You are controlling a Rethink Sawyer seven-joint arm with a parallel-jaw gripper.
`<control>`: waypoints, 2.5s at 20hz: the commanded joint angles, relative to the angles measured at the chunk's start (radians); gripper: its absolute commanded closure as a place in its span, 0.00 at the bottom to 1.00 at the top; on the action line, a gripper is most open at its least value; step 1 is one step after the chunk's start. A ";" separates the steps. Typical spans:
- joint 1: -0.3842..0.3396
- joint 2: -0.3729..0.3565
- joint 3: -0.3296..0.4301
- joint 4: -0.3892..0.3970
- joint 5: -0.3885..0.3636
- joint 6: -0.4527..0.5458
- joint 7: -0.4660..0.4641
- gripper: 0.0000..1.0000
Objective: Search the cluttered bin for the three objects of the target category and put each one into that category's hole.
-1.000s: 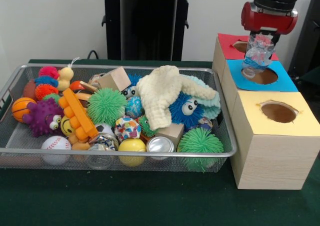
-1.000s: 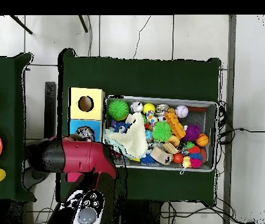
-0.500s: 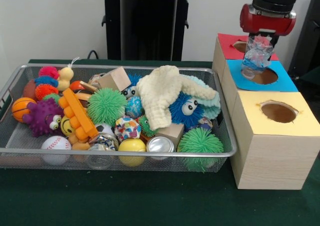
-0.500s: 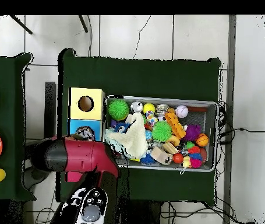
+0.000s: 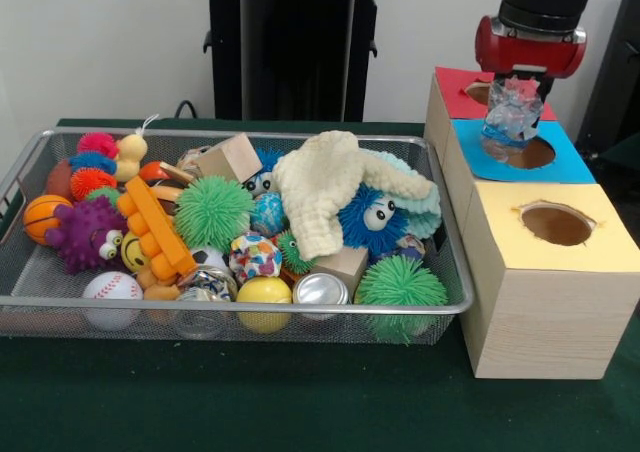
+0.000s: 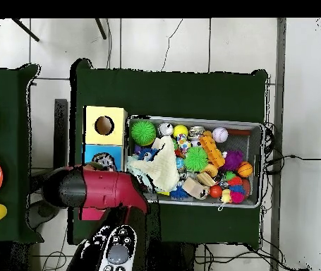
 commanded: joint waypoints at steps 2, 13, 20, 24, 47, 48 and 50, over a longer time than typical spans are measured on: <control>-0.035 0.026 0.077 0.100 -0.022 -0.047 0.141 1.00; -0.150 -0.022 0.120 0.209 -0.076 -0.103 0.057 1.00; -0.185 -0.025 0.133 0.234 -0.104 -0.119 0.053 1.00; -0.168 -0.004 0.129 0.213 -0.098 -0.118 0.079 1.00; 0.001 0.064 0.061 0.098 -0.026 -0.062 0.189 1.00; 0.004 0.064 0.064 0.099 -0.022 -0.068 0.190 1.00; -0.007 0.054 0.091 0.129 -0.007 -0.120 0.188 0.00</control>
